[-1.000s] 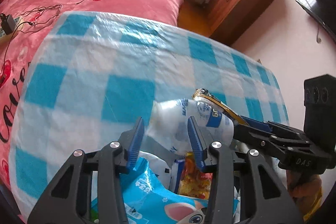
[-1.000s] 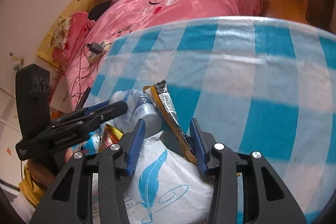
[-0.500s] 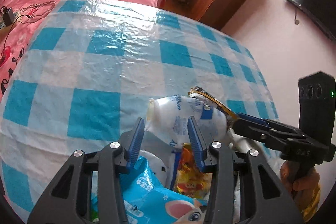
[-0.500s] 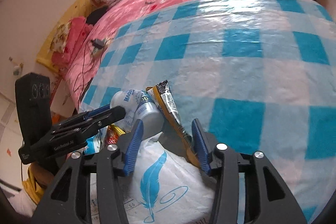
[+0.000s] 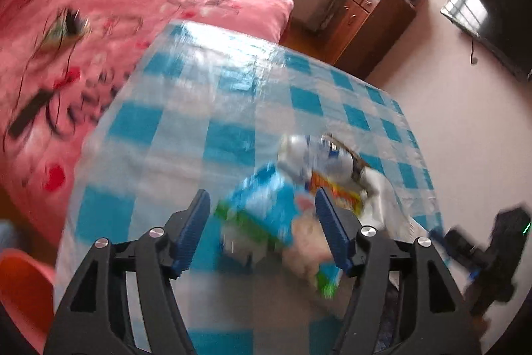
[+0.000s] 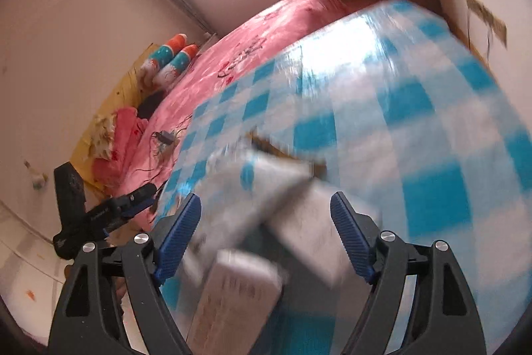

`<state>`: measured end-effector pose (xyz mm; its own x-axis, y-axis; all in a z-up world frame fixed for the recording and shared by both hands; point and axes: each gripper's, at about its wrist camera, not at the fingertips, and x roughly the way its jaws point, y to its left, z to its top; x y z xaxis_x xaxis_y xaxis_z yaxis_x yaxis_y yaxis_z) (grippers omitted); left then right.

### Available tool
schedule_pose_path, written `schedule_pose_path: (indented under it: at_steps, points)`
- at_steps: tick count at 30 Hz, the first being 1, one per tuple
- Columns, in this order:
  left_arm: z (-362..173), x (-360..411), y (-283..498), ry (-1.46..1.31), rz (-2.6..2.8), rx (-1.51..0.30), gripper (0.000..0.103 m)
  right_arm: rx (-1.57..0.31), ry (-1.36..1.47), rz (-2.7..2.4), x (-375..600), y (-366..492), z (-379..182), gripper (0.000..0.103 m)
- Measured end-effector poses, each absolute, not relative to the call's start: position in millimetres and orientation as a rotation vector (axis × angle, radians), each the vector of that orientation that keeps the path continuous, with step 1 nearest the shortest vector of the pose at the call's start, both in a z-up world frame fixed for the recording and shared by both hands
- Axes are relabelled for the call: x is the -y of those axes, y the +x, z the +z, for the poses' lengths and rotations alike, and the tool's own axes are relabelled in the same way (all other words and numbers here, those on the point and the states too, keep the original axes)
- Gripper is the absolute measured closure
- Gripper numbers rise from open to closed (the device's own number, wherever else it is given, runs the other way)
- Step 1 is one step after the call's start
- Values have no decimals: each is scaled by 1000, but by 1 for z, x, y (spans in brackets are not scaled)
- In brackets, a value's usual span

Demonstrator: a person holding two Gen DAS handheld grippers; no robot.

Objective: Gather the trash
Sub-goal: 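Grasp the blue cartoon snack bag with left tool while right tool grasps white milk carton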

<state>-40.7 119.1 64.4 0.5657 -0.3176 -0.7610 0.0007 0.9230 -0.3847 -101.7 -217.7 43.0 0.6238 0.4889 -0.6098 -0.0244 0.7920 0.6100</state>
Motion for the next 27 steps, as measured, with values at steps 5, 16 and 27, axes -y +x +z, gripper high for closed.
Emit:
schedule_pose_path:
  at_steps: [5, 16, 27]
  points:
    - [58, -116, -58, -477, -217, -994, 37, -853, 607, 340, 199, -142, 37, 23]
    - [48, -83, -31, -404, -72, -1021, 37, -899, 479, 324, 154, -166, 32, 23]
    - [36, -66, -10, -249, 55, -1024, 34, -953, 525, 325, 141, -140, 8, 23]
